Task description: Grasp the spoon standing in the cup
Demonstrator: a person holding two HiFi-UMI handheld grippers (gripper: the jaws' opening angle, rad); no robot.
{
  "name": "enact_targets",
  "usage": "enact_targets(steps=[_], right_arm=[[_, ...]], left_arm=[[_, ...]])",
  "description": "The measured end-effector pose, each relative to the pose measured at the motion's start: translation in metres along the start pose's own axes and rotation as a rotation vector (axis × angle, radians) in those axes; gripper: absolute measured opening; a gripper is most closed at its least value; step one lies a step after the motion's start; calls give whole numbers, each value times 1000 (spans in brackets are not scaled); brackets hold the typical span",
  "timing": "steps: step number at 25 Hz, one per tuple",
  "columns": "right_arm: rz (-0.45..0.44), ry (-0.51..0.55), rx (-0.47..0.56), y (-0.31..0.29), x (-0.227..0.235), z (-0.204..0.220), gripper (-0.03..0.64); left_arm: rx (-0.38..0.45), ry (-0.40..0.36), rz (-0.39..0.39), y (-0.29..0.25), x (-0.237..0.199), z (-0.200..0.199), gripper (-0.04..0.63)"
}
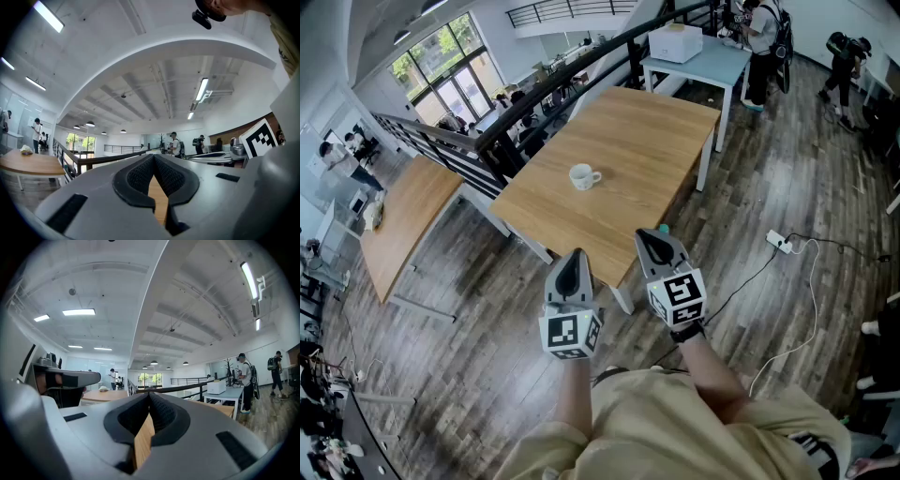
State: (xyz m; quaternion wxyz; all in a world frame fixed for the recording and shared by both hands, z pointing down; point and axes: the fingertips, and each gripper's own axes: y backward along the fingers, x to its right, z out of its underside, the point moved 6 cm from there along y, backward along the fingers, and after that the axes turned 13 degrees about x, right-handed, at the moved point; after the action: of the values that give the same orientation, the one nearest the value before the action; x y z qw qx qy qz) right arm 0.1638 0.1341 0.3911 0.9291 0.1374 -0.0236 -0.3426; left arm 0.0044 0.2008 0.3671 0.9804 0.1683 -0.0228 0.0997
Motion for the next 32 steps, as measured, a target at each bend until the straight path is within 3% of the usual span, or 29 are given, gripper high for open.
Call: enact_targets(steps=[7,15,23,32], right_arm=[[-2,-13,-18,3,3,4,14],[36,-51,-23,-19,9,27,14],[86,-13,-55,-94,33,51,15],[94,26,-75,-209,37,79,15]], left_arm=[[-4,-5,-3,1,10,2,11],[-17,31,1,-17,-15,30,11],[-20,85,54,-90,-64,64,11],[-5,126,79,-174,-149,96,11]])
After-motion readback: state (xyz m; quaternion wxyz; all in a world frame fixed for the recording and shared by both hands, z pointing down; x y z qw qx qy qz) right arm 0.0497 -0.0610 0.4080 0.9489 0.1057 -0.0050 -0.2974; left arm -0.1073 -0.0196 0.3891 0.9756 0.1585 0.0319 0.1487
